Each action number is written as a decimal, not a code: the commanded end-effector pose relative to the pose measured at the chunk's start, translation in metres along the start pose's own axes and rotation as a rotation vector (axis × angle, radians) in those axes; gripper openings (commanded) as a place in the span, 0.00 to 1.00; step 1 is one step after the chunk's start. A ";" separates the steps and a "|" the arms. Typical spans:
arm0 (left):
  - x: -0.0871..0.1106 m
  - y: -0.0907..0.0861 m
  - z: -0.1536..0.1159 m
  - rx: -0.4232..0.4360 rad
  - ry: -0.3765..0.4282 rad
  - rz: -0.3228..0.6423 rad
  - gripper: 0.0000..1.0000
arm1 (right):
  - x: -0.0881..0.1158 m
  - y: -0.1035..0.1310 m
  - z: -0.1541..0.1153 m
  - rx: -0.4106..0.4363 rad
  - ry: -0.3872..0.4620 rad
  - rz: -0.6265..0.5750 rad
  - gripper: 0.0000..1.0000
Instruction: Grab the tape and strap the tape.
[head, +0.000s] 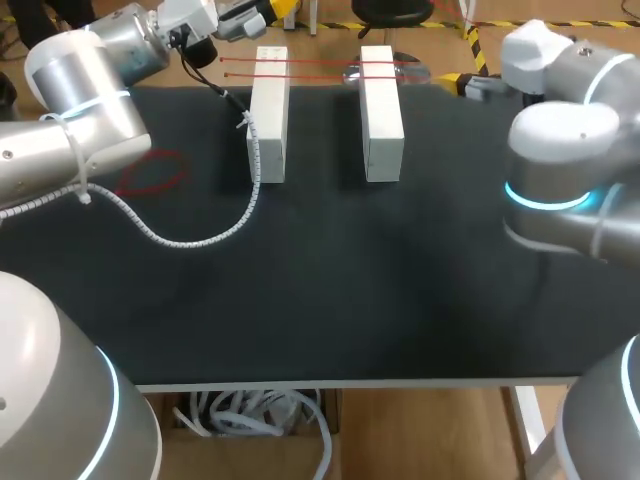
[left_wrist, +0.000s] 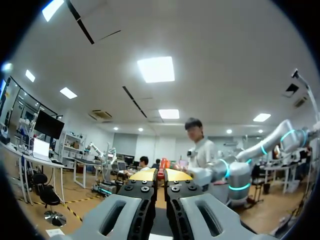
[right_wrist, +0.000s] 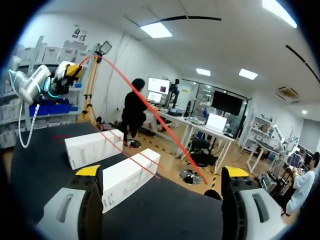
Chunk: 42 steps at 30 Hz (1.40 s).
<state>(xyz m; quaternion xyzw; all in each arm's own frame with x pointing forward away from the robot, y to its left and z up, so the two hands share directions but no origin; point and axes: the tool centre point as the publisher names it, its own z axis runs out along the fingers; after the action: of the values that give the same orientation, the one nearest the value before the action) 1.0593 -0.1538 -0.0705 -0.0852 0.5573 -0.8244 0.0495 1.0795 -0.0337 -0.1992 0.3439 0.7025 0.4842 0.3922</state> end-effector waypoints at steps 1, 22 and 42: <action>0.001 0.000 0.000 0.001 -0.002 0.001 0.00 | 0.012 -0.008 -0.006 -0.159 -0.394 0.013 1.00; 0.001 0.000 0.000 0.001 -0.002 0.001 0.00 | 0.004 -0.003 -0.004 -0.258 -0.313 0.266 1.00; 0.001 0.000 0.000 0.001 -0.002 0.001 0.00 | 0.011 0.008 -0.012 -0.783 -0.331 0.445 1.00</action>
<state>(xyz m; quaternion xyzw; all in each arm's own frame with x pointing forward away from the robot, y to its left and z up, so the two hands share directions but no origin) 1.0594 -0.1538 -0.0705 -0.0852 0.5574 -0.8244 0.0496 1.0630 -0.0252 -0.1785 0.4526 0.4663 0.5983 0.4688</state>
